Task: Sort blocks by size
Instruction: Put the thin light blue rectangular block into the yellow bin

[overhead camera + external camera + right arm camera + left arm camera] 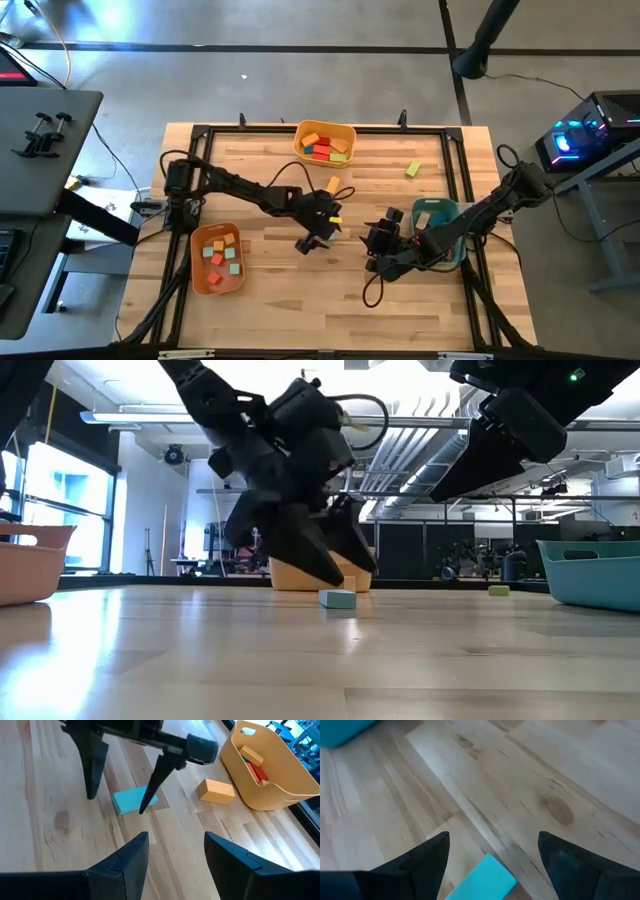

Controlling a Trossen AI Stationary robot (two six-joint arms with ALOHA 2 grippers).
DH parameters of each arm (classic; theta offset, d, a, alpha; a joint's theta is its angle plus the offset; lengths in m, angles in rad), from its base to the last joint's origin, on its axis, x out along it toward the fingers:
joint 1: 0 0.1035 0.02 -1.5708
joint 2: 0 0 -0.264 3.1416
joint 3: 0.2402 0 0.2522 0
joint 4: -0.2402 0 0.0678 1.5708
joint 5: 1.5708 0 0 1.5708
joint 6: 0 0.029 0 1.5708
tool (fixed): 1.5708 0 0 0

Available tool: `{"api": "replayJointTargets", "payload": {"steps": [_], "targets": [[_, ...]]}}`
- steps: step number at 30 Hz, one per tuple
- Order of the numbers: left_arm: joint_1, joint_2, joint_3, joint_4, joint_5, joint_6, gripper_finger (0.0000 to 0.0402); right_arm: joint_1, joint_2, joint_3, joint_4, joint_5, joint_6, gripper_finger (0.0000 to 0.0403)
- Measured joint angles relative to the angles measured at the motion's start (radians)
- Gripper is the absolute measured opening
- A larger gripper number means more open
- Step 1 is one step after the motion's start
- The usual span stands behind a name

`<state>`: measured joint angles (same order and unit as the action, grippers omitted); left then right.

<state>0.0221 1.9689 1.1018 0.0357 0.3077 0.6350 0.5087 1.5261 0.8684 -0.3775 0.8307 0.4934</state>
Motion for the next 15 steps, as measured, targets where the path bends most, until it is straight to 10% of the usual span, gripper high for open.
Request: {"api": "replayJointTargets", "payload": {"steps": [15], "targets": [[0.05,0.061,0.003,-0.039,-0.014,0.04,0.0291,0.0,0.0,0.0,0.004,0.0,0.001,0.0188]]}}
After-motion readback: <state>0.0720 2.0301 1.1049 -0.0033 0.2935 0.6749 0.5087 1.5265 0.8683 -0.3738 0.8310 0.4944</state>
